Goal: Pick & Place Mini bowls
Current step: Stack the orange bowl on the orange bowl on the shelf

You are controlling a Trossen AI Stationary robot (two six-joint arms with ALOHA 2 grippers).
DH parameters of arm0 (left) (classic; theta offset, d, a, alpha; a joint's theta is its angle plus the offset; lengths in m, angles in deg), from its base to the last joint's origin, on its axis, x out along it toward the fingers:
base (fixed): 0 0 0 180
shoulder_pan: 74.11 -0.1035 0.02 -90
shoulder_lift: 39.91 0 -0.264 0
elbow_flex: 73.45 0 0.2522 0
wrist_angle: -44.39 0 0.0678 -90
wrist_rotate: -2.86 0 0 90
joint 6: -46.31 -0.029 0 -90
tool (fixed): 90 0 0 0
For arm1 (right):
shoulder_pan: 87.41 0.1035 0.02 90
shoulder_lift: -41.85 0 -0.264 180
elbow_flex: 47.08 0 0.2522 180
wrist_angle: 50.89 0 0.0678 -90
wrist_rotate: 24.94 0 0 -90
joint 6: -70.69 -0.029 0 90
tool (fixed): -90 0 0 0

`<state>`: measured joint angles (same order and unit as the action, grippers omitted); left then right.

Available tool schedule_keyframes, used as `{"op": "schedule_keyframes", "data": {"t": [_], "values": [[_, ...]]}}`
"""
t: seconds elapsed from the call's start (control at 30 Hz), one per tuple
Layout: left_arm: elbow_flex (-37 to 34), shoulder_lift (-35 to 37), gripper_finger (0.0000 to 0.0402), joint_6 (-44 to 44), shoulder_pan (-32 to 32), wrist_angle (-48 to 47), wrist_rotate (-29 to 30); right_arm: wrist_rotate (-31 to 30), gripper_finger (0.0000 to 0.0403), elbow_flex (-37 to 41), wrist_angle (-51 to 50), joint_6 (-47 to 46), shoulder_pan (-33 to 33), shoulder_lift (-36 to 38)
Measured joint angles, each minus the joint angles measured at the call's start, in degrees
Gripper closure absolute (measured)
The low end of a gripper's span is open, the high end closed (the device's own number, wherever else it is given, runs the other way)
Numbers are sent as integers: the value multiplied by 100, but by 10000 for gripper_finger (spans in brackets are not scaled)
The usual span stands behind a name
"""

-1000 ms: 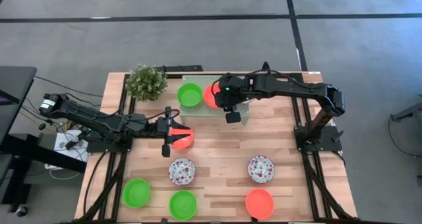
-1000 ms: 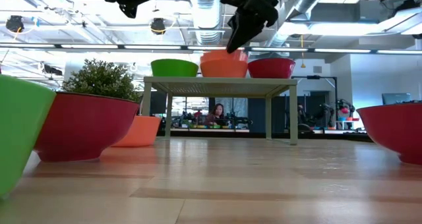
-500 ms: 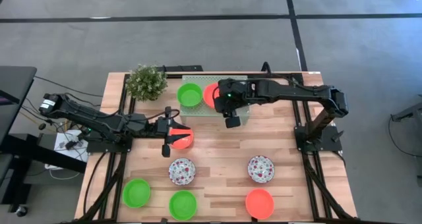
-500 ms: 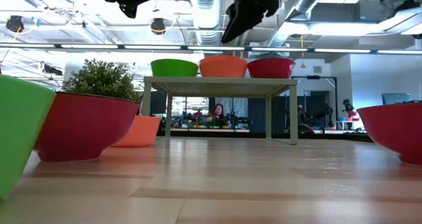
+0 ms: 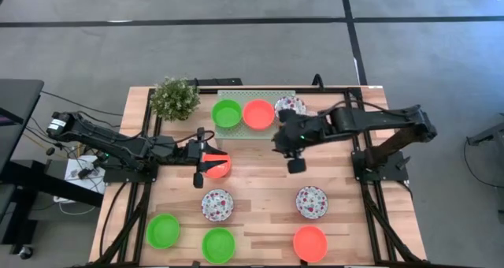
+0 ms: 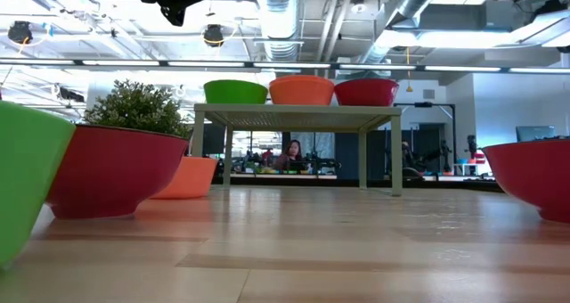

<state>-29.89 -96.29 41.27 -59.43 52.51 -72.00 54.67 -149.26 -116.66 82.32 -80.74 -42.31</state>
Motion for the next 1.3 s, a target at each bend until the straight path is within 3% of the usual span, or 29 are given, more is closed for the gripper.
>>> {"op": "schedule_keyframes", "data": {"t": [0.1,0.23,0.43,0.63,0.9,1.3], "values": [[0,0,295,0,2,0,0,0,287,354,-204,-773,179,279],[0,0,295,0,0,0,0,-4,290,1430,163,-1279,426,803],[0,0,295,-2,1,3,0,-9,290,3421,2053,-2103,780,1583],[0,0,295,11,0,44,0,-10,290,4700,3657,-2650,1092,1780],[0,0,295,194,0,42,0,38,290,4863,3848,-2689,1095,1742],[-390,-879,295,1965,107,-61,-50,44,290,4863,3835,-2675,1085,1740]]}}
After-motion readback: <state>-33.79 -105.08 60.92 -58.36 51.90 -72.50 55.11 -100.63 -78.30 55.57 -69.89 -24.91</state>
